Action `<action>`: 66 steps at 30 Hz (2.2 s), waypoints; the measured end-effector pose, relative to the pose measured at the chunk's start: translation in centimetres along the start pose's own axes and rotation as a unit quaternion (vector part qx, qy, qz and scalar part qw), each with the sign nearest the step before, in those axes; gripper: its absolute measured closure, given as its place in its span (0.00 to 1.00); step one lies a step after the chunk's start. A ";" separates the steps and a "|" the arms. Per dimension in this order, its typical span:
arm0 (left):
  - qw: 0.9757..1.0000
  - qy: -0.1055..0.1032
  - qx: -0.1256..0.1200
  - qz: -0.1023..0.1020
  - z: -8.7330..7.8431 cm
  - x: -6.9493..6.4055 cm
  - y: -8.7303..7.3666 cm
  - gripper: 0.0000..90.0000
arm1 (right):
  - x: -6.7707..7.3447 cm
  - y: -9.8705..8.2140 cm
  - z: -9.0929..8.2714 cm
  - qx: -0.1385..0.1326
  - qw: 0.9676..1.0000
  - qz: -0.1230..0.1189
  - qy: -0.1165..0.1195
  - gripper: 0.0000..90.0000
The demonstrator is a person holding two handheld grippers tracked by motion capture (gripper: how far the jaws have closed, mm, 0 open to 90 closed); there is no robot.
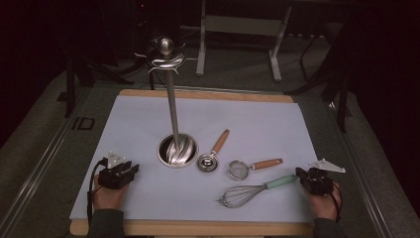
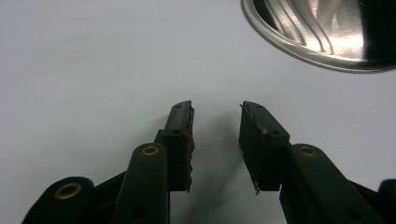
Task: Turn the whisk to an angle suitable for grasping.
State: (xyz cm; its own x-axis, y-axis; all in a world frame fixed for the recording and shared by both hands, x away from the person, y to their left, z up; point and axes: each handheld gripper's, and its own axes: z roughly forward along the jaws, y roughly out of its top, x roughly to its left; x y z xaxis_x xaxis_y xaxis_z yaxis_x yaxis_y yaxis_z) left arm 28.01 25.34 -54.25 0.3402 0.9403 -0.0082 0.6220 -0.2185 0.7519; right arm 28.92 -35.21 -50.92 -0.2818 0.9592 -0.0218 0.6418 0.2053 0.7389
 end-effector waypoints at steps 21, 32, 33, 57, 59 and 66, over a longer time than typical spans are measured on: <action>1.000 0.003 -0.023 0.010 -0.4 -0.2 -0.2 0.71 | 2.4 -2.0 -0.5 0.060 0.997 -0.053 0.014 1.00; 0.999 0.006 -0.032 0.014 -0.6 -0.3 -0.3 0.71 | 3.0 -0.4 1.3 0.068 0.995 -0.064 0.021 1.00; 0.999 0.006 -0.032 0.014 -0.6 -0.3 -0.3 0.71 | 3.2 -0.2 1.5 0.068 0.995 -0.066 0.022 1.00; 0.999 0.011 -0.044 0.024 -0.8 -0.6 -0.4 0.72 | 4.3 4.6 6.3 0.090 0.993 -0.069 0.025 1.00; 0.999 0.011 -0.043 0.024 -0.8 -0.6 -0.4 0.72 | 4.5 5.1 6.8 0.092 0.993 -0.074 0.025 1.00; 0.999 0.010 -0.043 0.024 -0.8 -0.6 -0.4 0.72 | 5.7 6.4 8.1 0.097 0.991 -0.085 0.030 1.00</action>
State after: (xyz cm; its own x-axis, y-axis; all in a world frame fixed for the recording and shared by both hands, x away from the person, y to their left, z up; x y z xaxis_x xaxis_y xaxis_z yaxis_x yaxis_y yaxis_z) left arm 26.97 25.11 -54.03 0.3533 0.9346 0.0420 0.5422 -0.2411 0.8049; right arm 37.17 -26.84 -51.73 -0.4359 0.8955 -0.0901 0.7052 0.4020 0.5840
